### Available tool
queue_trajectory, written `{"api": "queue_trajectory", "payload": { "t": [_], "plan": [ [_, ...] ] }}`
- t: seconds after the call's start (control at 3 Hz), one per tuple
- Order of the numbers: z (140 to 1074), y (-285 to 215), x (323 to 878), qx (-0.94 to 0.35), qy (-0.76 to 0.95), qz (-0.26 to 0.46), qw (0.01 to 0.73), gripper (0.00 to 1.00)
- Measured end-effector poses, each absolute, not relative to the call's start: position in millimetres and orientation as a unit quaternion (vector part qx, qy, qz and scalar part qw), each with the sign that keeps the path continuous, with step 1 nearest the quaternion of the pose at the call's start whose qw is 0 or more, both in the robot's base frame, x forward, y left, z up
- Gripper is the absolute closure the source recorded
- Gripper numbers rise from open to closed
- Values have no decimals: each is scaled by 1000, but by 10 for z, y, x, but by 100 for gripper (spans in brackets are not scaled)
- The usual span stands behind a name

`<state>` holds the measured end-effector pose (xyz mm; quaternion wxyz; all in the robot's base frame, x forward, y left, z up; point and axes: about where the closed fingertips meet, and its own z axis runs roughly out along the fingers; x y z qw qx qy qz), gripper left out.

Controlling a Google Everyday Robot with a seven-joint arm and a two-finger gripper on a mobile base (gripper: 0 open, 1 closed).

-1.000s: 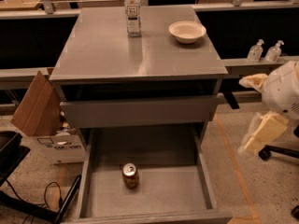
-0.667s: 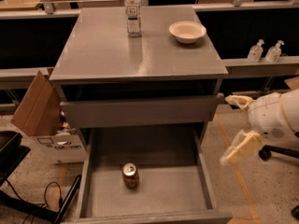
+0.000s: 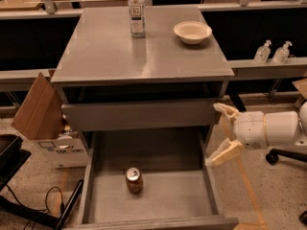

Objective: Pick orange can from middle drawer and place on counter

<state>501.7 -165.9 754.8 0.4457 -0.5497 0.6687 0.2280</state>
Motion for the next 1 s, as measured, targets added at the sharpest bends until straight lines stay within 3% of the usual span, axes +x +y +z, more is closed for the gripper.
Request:
{"api": "queue_trajectory", "payload": {
  "t": [0.67, 1.0],
  "plan": [
    [7429, -1574, 5002, -546, 669, 239, 445, 0],
    [6945, -1133, 4957, -543, 651, 275, 453, 0]
  ]
}}
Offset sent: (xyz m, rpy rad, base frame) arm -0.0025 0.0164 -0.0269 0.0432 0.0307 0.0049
